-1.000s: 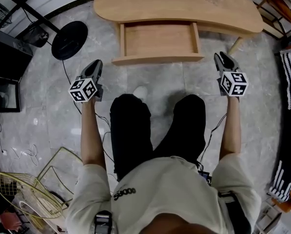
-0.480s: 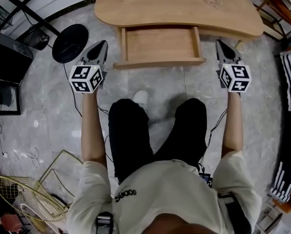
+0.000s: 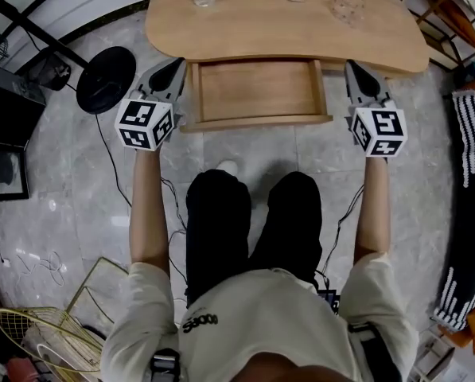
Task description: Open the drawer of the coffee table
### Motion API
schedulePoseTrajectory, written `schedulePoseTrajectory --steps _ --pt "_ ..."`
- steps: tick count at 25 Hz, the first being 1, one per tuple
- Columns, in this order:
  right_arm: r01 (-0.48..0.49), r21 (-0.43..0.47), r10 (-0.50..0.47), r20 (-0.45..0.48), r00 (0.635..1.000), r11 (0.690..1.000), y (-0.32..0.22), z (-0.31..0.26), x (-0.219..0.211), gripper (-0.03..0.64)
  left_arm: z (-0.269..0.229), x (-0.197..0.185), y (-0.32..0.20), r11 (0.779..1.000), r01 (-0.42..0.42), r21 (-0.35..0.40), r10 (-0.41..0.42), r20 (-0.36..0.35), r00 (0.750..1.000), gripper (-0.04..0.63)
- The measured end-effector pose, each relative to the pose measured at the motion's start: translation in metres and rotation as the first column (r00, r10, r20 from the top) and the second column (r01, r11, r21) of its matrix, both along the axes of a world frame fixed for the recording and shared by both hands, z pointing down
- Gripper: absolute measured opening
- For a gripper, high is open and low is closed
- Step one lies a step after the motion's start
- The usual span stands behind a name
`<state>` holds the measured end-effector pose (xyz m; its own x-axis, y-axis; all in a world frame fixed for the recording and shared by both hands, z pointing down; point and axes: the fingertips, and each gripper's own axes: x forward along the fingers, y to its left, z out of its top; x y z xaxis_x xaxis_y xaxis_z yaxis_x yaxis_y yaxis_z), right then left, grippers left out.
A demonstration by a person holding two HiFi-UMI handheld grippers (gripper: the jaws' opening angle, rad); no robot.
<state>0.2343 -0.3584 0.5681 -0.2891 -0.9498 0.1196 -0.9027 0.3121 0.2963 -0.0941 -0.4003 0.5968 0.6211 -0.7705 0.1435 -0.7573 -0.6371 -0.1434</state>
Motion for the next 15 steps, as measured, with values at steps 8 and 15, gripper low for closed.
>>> schedulePoseTrajectory --steps 8,15 --pt "-0.049 -0.017 0.049 -0.005 0.999 0.999 -0.069 -0.075 0.003 0.006 -0.069 0.037 -0.079 0.994 -0.101 -0.035 0.102 0.016 0.995 0.018" --pt "-0.077 -0.068 0.078 0.018 0.997 0.995 -0.09 -0.204 0.014 0.006 -0.196 0.048 -0.113 0.991 -0.119 -0.052 0.118 -0.017 0.993 0.018"
